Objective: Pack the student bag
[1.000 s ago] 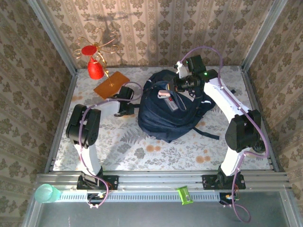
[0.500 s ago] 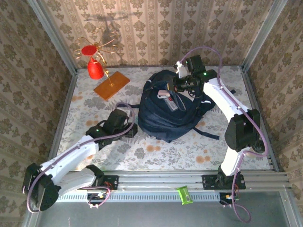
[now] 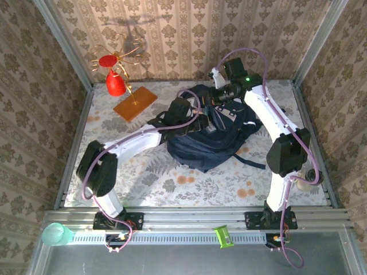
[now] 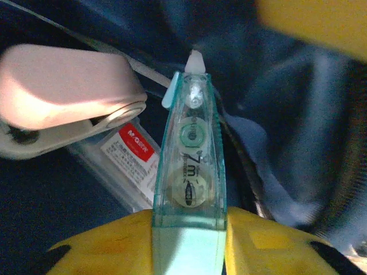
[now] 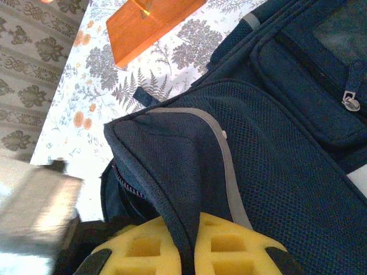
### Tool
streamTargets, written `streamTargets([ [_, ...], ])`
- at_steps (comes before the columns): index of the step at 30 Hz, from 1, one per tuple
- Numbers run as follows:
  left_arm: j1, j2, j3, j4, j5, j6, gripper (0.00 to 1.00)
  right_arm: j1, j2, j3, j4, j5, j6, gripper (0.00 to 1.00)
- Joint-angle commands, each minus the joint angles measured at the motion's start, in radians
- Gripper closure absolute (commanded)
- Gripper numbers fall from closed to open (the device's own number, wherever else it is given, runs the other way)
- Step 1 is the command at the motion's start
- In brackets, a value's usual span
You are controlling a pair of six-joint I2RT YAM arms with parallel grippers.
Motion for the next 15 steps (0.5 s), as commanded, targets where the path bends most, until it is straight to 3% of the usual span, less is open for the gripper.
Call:
streamTargets([
  [1,-0.009,0.052,0.053,0.084,-0.003,-0.083,0.58,-0.017,0.0,0.091,0.03,-0.07,-0.009,1.0],
  [4,-0.009,0.074,0.066,0.12,0.058,-0.066,0.41,-0.022,0.002,0.092,0.031,-0.069,-0.01,1.0],
  [6,-0.01,0.04,0.039,0.116,0.076,-0.03,0.35,-0.022,-0.002,0.079,0.031,-0.065,-0.013,1.0],
  [11,0.005,-0.178,-0.148,0.063,0.062,0.056,0.32,-0.023,-0.057,-0.046,0.06,-0.019,-0.02,1.0],
  [15,0.056,-0.404,-0.339,-0.078,-0.085,0.077,0.31,-0.007,-0.167,-0.286,0.157,-0.004,0.001,1.0],
])
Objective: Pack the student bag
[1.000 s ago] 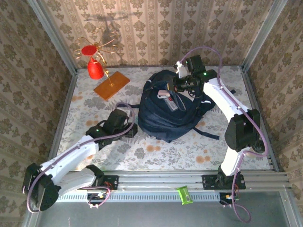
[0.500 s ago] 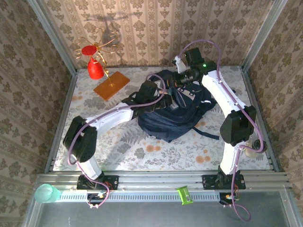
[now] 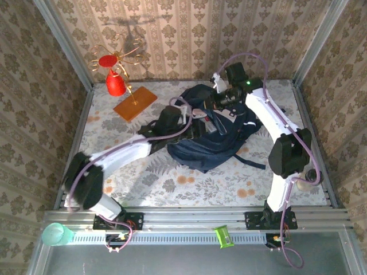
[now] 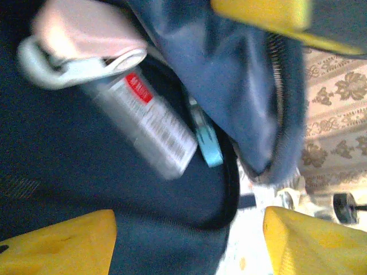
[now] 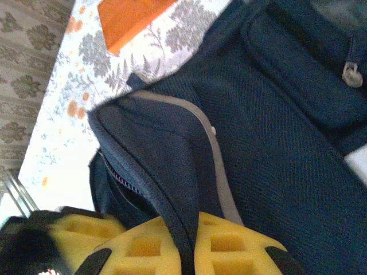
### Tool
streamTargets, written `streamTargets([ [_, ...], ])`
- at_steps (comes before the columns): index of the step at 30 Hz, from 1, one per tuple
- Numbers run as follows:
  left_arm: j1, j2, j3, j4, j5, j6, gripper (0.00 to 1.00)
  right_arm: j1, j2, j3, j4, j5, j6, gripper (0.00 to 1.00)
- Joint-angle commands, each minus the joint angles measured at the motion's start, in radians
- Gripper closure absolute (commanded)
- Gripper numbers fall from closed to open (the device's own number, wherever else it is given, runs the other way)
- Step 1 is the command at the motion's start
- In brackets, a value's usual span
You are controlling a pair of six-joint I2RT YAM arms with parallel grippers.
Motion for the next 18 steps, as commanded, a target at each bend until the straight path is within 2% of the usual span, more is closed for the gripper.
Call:
streamTargets([
  [1,0.067,-0.17,-0.121,-0.111,-0.118,0.05,0.3,0.014,-0.128,-0.173,0.115,-0.006,0.026,0.98],
  [3,0.133,-0.237,-0.167,-0.144,-0.162,0.063,0.29,0.041,-0.201,-0.339,0.183,-0.053,0.064,0.9],
  [5,0.19,-0.246,-0.166,-0.162,-0.149,0.09,0.29,0.063,-0.264,-0.473,0.248,-0.107,0.105,0.82],
  [8,0.227,-0.191,-0.096,-0.174,-0.103,0.146,0.27,0.081,-0.345,-0.573,0.211,-0.1,0.09,0.5],
  [9,0.231,-0.154,-0.054,-0.177,-0.086,0.176,0.26,0.07,-0.386,-0.601,0.196,-0.077,0.081,0.44],
  [11,0.237,-0.069,0.057,-0.207,-0.06,0.226,0.26,0.022,-0.454,-0.676,0.232,-0.04,0.108,0.39],
  [13,0.235,0.046,0.191,-0.234,-0.039,0.287,0.25,-0.033,-0.537,-0.763,0.317,-0.019,0.179,0.39],
  [16,0.237,0.261,0.43,-0.361,-0.042,0.374,0.25,-0.08,-0.616,-0.887,0.43,0.098,0.303,0.38],
  [18,0.237,0.396,0.558,-0.443,-0.003,0.4,0.29,-0.104,-0.609,-0.91,0.466,0.211,0.352,0.38],
])
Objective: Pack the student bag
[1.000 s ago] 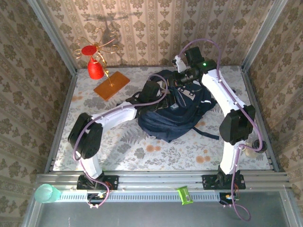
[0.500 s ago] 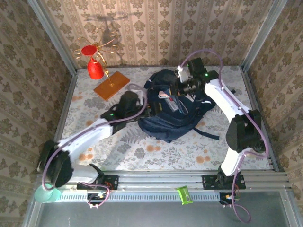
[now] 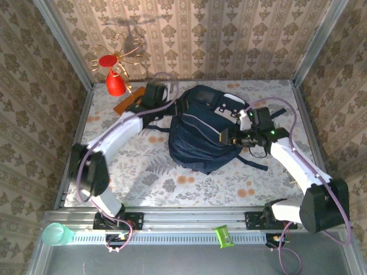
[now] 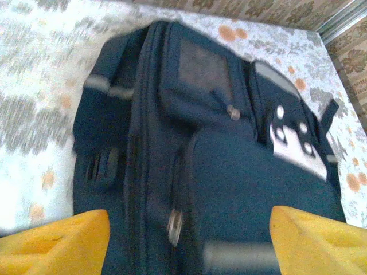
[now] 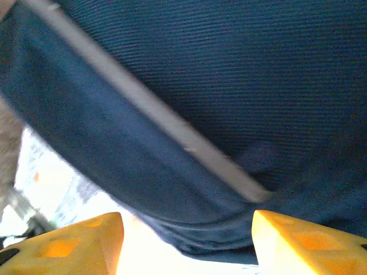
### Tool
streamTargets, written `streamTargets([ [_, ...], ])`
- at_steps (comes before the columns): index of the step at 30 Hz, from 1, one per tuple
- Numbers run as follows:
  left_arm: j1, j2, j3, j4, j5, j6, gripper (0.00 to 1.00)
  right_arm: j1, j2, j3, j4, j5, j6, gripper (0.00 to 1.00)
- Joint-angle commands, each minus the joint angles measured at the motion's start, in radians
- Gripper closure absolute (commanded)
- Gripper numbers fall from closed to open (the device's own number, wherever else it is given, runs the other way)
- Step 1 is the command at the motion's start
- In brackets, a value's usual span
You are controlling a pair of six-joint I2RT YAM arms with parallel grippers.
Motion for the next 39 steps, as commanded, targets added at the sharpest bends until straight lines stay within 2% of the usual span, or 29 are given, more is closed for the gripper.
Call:
streamTargets([
  [1,0.004,0.165,0.157,-0.184,0.081,0.114,0.31,-0.024,0.021,-0.035,0.14,0.195,0.142,0.38],
  [3,-0.006,0.211,0.146,-0.179,0.154,0.109,0.37,-0.047,0.09,-0.014,0.202,0.22,0.164,0.39],
  [6,-0.025,0.197,0.048,-0.135,0.241,0.092,0.48,-0.076,0.243,0.062,0.232,0.188,0.159,0.45],
  [9,-0.06,0.122,-0.114,-0.073,0.244,0.07,0.54,-0.088,0.351,0.148,0.221,0.176,0.107,0.52],
  [12,-0.117,0.051,-0.258,-0.017,0.224,0.03,0.57,-0.065,0.486,0.311,0.115,0.123,0.013,0.59],
  [15,-0.201,-0.005,-0.359,0.034,0.172,-0.024,0.55,-0.017,0.601,0.48,-0.011,0.137,-0.097,0.6],
  [19,-0.313,-0.044,-0.44,0.154,0.108,-0.137,0.48,0.008,0.75,0.696,-0.071,0.097,-0.164,0.66],
  [22,-0.383,-0.046,-0.406,0.154,0.053,-0.137,0.41,0.036,0.891,0.974,-0.266,0.2,-0.231,0.63],
  [24,-0.394,-0.076,-0.374,0.087,-0.02,-0.107,0.36,0.031,0.916,1.084,-0.342,0.322,-0.237,0.6],
  [28,-0.373,-0.212,-0.417,0.054,-0.119,-0.067,0.3,0.016,0.774,1.028,-0.33,0.526,-0.259,0.49],
  [30,-0.338,-0.282,-0.468,0.078,-0.119,-0.06,0.29,0.019,0.626,0.874,-0.268,0.576,-0.255,0.44],
  [32,-0.317,-0.325,-0.486,0.076,-0.12,-0.014,0.28,0.026,0.461,0.709,-0.177,0.575,-0.234,0.41],
  [34,-0.319,-0.354,-0.485,0.054,-0.157,0.139,0.28,0.041,0.305,0.54,-0.146,0.568,-0.217,0.39],
  [37,-0.333,-0.38,-0.53,0.095,-0.207,0.525,0.3,0.084,0.102,0.332,-0.131,0.48,-0.187,0.39],
  [39,-0.331,-0.387,-0.591,0.204,-0.153,0.809,0.3,0.118,0.017,0.226,-0.126,0.377,-0.148,0.39],
])
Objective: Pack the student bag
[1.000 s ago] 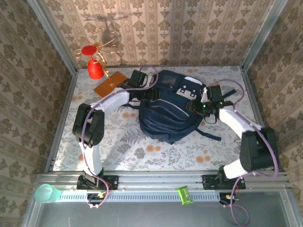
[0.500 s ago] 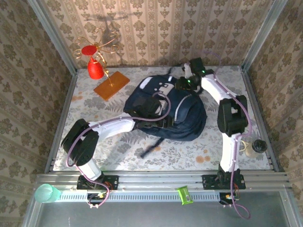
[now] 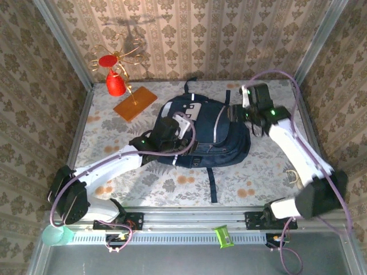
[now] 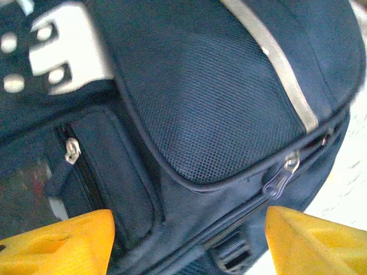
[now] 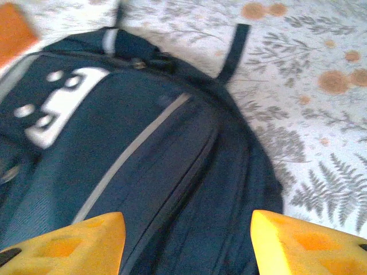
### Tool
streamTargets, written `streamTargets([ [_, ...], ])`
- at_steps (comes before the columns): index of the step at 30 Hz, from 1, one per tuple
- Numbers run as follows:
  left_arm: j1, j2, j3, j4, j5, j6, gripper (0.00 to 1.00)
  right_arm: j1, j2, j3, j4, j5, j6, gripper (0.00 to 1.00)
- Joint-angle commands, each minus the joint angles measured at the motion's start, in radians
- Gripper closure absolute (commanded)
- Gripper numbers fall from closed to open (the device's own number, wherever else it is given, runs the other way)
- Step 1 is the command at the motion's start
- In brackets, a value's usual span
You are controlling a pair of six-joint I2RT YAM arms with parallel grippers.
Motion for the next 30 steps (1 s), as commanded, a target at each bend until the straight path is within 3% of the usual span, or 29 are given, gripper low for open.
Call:
streamTargets([
  [1,-0.003,0.0,-0.099,0.132,0.029,0.564,0.3,0.052,-0.091,-0.166,0.034,-0.141,0.079,0.39],
  [4,0.03,0.07,-0.101,0.237,0.111,0.822,0.29,0.082,-0.16,-0.278,0.114,-0.236,0.134,0.41],
  [8,0.037,0.198,0.02,0.205,0.134,0.982,0.31,0.093,-0.176,-0.358,0.159,-0.288,0.156,0.45],
  [16,0.034,0.217,0.032,0.22,0.184,1.042,0.4,0.092,-0.173,-0.448,0.221,-0.344,0.192,0.48],
  [23,0.047,0.142,-0.028,0.274,0.21,1.078,0.36,0.092,-0.217,-0.477,0.235,-0.372,0.218,0.5],
  [30,0.038,0.244,0.058,0.233,0.264,1.122,0.34,0.092,-0.212,-0.484,0.229,-0.363,0.225,0.51],
])
